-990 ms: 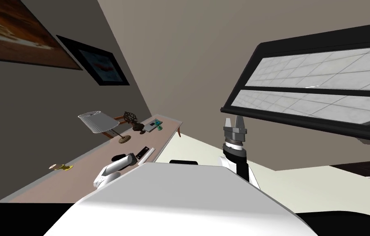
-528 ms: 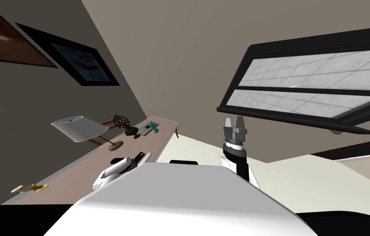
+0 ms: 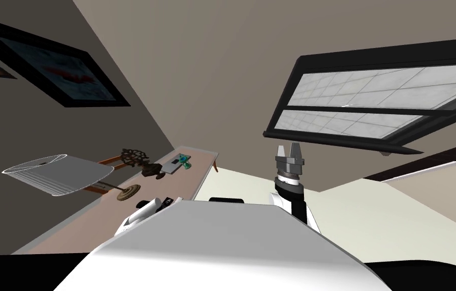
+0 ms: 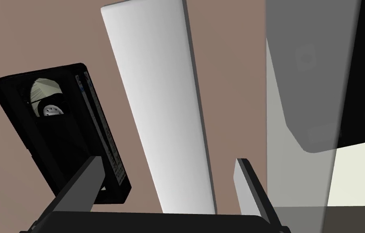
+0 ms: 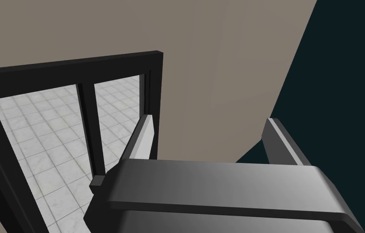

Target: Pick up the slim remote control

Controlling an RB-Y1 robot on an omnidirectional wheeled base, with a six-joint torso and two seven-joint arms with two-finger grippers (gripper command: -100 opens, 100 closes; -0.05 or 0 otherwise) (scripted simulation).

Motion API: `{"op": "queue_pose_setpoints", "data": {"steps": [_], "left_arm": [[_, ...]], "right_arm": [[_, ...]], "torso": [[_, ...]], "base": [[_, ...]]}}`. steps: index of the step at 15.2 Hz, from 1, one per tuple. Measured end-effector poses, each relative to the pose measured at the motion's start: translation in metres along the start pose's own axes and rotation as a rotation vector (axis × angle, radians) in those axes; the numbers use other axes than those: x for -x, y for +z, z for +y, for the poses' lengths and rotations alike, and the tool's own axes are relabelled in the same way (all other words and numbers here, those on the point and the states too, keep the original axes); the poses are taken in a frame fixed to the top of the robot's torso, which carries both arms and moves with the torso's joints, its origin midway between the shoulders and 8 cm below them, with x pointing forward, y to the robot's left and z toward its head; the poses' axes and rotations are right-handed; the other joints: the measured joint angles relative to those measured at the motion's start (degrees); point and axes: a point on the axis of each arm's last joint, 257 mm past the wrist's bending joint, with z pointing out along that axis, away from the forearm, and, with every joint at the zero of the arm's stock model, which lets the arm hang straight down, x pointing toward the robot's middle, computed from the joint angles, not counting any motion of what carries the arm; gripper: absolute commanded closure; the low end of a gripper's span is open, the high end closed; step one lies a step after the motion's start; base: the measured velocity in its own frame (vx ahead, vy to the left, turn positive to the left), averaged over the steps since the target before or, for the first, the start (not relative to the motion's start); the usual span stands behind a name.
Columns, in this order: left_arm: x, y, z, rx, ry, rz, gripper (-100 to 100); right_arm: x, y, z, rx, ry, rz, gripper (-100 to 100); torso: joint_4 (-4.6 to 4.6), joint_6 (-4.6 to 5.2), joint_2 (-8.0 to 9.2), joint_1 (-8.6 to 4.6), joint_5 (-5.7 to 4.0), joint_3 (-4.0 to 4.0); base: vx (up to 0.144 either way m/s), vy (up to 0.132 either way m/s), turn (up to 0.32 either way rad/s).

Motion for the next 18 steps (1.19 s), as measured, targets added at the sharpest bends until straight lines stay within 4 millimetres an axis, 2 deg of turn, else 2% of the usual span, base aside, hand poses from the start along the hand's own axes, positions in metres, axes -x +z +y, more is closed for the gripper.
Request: {"op": "queue_pose_setpoints", "data": {"steps": [4,8,12,13,18], "left_arm": [[0.010,0.007,0.030,0.083,-0.037,-0.017,-100],[0.008,0.016,0.041,0.087,-0.031,-0.017,-100],[0.004,0.025,0.053,0.084,-0.022,-0.016,-100],[0.004,0.026,0.054,0.083,-0.021,-0.015,100],[0.005,0.026,0.055,0.086,-0.024,-0.015,100]], "right_arm": [[0.000,0.000,0.000,0.000,0.000,0.000,0],[0.000,0.000,0.000,0.000,0.000,0.000,0],[0.000,0.000,0.000,0.000,0.000,0.000,0],[0.000,0.000,0.000,0.000,0.000,0.000,0],[0.000,0.000,0.000,0.000,0.000,0.000,0]], "torso": [[0.01,-0.04,0.11,0.04,0.01,0.06],[0.03,-0.05,0.20,-0.11,0.01,0.11],[-0.02,-0.01,0.07,0.42,0.35,0.02],[-0.01,0.00,0.08,0.42,0.35,0.02],[0.00,0.05,0.11,0.45,0.35,0.04]], "base": [[0.038,0.081,-0.038],[0.020,0.041,0.044],[0.019,0.035,0.031],[0.004,0.007,-0.001],[-0.002,-0.006,-0.011]]}}
